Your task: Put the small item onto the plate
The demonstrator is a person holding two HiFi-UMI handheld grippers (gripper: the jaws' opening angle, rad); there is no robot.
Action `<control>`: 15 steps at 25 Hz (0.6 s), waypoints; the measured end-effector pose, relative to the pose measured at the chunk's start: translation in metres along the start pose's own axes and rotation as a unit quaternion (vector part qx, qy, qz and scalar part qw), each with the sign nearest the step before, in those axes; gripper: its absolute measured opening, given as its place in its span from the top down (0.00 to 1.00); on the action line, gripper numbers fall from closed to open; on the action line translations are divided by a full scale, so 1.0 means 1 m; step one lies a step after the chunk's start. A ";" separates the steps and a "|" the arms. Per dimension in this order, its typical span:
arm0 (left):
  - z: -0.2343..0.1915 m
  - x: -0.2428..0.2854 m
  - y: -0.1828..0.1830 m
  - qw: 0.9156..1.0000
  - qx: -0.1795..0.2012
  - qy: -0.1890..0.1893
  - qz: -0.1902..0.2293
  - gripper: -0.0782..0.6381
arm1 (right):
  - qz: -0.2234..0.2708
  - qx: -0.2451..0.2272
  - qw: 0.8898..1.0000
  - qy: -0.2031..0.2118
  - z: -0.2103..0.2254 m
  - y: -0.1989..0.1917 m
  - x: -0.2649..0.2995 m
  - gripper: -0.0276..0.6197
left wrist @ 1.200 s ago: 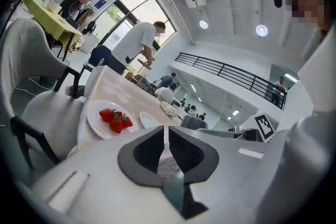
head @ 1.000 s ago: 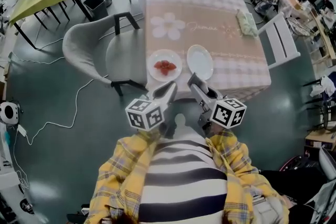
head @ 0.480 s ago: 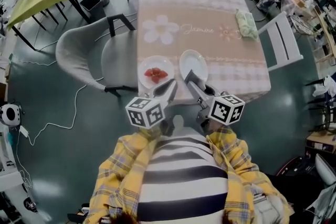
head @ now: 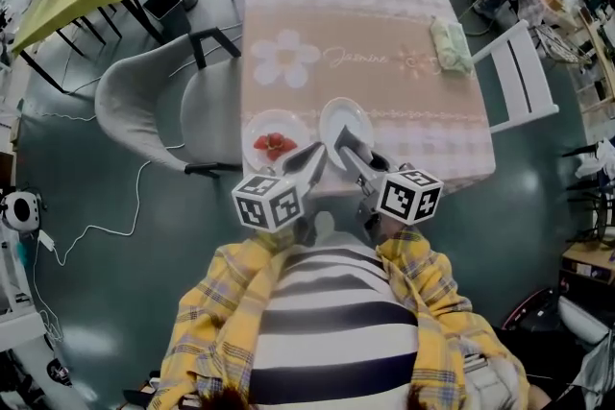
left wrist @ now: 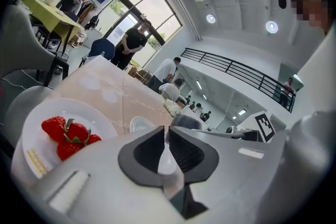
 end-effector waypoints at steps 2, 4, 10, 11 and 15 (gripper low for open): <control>0.000 0.006 0.002 1.000 -0.001 0.001 -0.002 0.87 | -0.006 0.000 1.000 -0.002 0.005 0.002 0.004 0.82; -0.001 0.012 0.003 1.000 -0.003 0.001 -0.007 0.87 | -0.013 0.002 1.000 -0.005 0.011 0.003 0.008 0.82; -0.005 0.025 0.007 1.000 -0.005 0.007 -0.016 0.87 | -0.040 0.014 0.999 -0.014 0.025 0.004 0.020 0.81; -0.005 0.027 0.007 1.000 -0.005 0.008 -0.018 0.87 | -0.045 0.015 0.999 -0.015 0.027 0.004 0.022 0.82; -0.007 0.033 0.007 1.000 -0.004 0.011 -0.026 0.87 | -0.072 0.020 0.997 -0.014 0.034 0.006 0.030 0.81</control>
Point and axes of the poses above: the fingertips, and each gripper's own axes: x forward along the fingers, z to its right, y out of its top, the point moved 8 cm from there along -x, backward along the fingers, and after that the axes turned 2 degrees about -z, right-handed, at the moved point
